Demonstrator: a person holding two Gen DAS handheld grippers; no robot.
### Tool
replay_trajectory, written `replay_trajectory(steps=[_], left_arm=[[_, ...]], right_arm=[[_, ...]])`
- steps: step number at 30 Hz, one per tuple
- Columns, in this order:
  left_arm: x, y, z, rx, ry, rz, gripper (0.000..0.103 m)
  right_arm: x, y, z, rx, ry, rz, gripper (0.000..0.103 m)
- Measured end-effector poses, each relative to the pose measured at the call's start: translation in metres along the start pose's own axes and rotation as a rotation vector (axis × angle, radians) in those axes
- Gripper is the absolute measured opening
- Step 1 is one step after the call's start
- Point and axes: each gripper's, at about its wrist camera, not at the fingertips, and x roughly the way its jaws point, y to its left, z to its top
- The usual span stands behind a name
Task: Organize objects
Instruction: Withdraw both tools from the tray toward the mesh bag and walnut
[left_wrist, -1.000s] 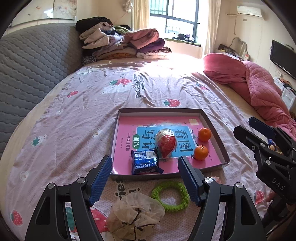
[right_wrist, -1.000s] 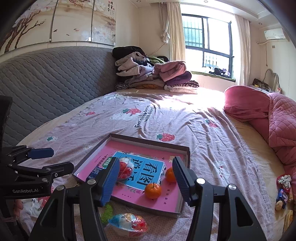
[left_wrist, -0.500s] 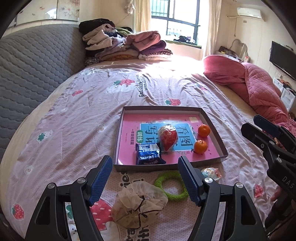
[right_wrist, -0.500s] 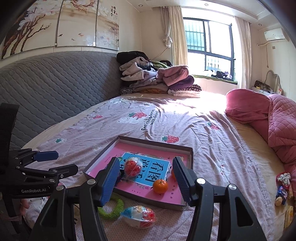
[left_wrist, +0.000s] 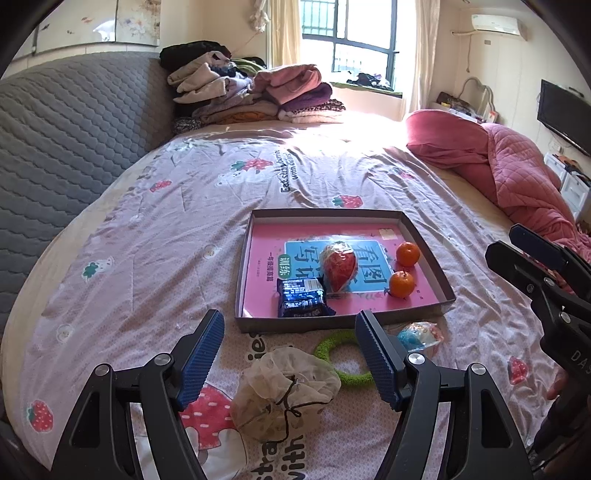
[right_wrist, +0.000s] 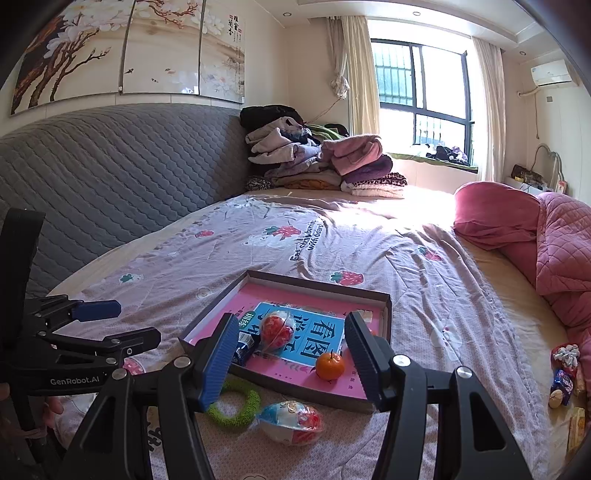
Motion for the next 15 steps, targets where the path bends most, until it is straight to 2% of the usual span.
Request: replay_trajectory(steps=[15], left_arm=[[-0.002,-0.006,-0.016,0.018,0.017,-0.005,0.075]], right_arm=[[-0.018,0.006,-0.01,-0.006,0.001,-0.002,0.059]])
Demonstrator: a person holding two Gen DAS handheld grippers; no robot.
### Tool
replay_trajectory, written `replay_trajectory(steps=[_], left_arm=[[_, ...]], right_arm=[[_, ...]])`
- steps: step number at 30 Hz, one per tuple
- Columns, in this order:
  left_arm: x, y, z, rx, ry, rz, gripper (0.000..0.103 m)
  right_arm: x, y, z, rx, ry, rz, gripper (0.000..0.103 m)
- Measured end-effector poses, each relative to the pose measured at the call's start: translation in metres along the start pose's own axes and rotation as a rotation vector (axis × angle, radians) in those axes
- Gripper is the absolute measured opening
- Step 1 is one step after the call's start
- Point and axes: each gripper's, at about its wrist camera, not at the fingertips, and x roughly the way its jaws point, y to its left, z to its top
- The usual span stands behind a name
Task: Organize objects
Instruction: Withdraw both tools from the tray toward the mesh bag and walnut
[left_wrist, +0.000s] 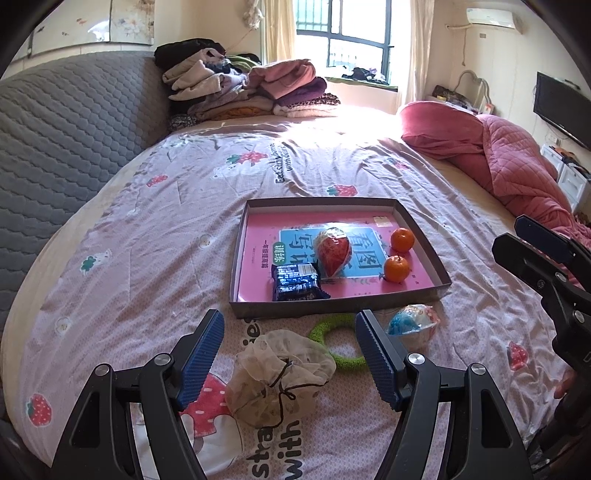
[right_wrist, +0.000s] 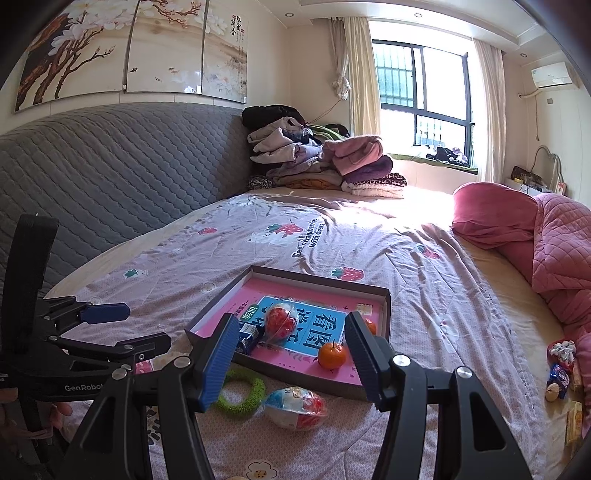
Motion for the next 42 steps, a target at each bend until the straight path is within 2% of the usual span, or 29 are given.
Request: replay_trajectory(steps=[23,42], left_arm=[[0.009,0.008,-0.039,0.006,0.055,0.039,0.075],[0.014,0.017,-0.065,-0.01,0.085,0.037,0.075]], right_arm=[[-0.009,0.008,-0.043,-0.004,0.068,0.009,0.059],[-0.003,0.024,-0.074,-0.015,0.133,0.024,0.059]])
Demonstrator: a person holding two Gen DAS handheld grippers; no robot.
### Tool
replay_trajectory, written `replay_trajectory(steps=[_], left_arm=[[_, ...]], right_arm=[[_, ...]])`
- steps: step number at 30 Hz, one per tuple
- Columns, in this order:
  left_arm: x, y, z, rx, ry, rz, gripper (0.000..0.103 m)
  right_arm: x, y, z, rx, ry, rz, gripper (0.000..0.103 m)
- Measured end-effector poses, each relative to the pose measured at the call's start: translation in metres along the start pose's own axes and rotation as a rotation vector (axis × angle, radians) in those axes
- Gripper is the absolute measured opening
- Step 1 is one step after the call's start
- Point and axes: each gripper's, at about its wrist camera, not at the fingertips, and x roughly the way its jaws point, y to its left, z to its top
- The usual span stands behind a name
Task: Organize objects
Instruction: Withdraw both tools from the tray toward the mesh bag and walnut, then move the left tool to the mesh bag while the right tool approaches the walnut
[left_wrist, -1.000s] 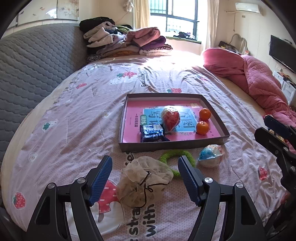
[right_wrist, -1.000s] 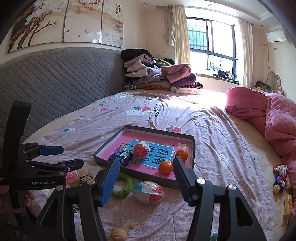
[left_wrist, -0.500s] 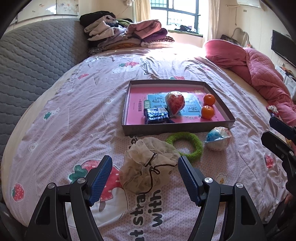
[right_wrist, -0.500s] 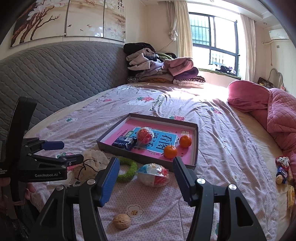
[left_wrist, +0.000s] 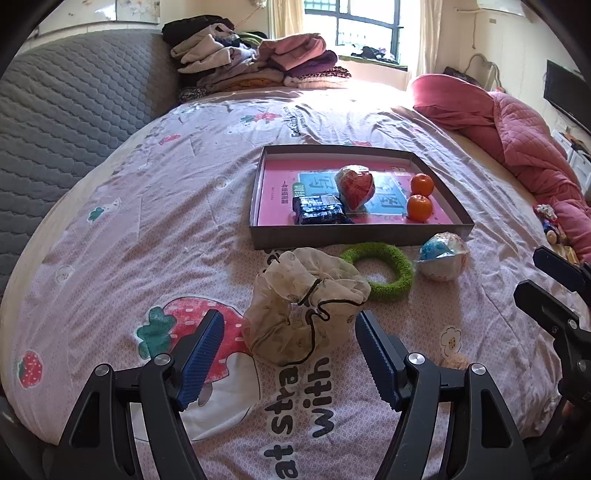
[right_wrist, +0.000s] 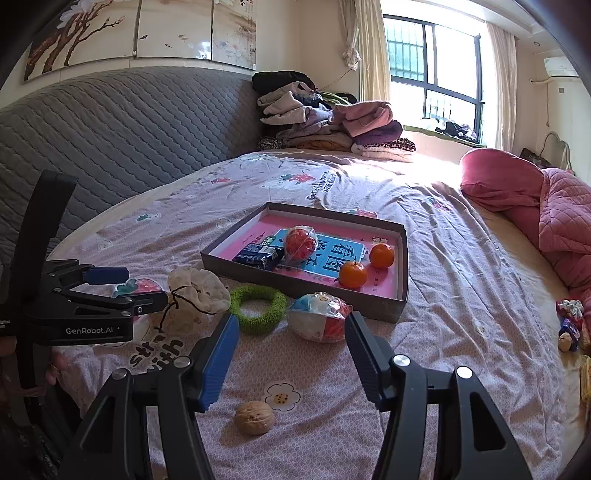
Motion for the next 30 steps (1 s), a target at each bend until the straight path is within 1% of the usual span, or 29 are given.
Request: replay_trajectory(steps=[10,30], left_arm=[[0.0,0.0,-0.01,0.002,0.015,-0.017,0.075],[-0.004,0.001,-0.019,0.011,0.024,-0.033,0.075]], right_arm=[[0.008,0.008,-0.013,-0.014,0.047,-0.004,0.059],[0.008,0.014,-0.029,-0.007,0.083,-0.01,0.059]])
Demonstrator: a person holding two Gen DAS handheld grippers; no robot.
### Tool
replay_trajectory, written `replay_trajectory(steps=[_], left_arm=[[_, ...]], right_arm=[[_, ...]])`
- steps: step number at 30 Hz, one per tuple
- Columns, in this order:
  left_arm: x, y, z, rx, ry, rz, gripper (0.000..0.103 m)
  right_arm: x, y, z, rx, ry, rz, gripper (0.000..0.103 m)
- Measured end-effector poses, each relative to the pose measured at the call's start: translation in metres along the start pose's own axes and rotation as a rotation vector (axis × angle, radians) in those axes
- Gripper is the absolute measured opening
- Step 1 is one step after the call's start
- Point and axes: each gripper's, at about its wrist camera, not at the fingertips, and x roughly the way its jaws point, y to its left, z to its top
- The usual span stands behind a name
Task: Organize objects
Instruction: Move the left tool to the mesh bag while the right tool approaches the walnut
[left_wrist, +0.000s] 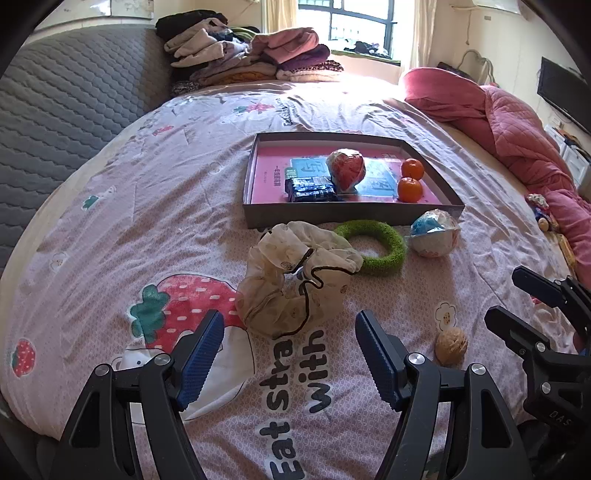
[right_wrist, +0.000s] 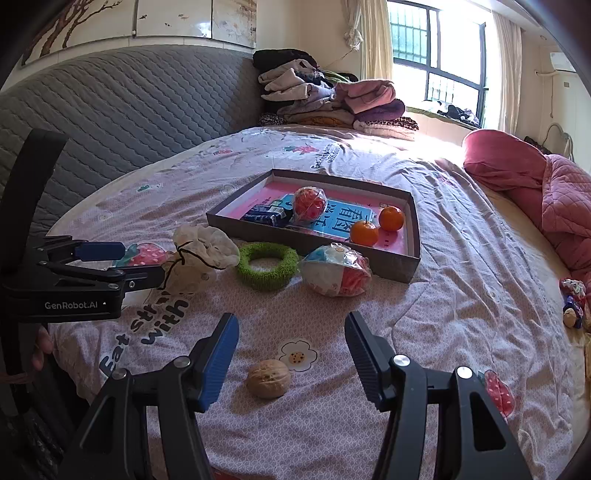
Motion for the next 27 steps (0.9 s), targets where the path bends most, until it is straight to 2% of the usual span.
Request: replay_trajectory(steps=[27], left_arm=[[0.0,-0.002,-0.024,0.003,0.026,-0.036,0.075]], right_arm=[[0.003,0.017,-0.027,-0.01,0.057,-0.008,0.059]])
